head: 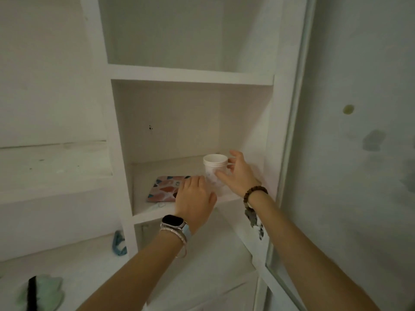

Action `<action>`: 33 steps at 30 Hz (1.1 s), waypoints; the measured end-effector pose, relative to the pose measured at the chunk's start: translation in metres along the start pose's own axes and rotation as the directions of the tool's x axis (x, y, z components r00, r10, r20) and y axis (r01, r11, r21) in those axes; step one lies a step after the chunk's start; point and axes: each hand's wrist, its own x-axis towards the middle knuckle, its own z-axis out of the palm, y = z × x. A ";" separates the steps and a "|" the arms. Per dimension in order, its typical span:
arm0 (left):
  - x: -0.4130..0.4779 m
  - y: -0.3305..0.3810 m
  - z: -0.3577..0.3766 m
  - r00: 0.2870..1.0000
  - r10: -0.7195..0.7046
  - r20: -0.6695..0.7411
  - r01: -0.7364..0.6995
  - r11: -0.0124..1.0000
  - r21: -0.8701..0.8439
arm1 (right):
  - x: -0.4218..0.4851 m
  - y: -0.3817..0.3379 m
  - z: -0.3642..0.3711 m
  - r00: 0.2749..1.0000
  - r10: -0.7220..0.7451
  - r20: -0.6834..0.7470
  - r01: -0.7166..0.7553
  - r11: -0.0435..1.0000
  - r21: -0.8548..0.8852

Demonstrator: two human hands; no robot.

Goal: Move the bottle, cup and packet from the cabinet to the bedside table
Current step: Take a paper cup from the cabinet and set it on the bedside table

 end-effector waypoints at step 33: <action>-0.097 0.013 -0.046 0.988 -0.078 -0.132 0.033 0.949 -0.312 | -0.064 -0.034 0.018 0.958 -0.288 0.015 0.284 0.952 0.112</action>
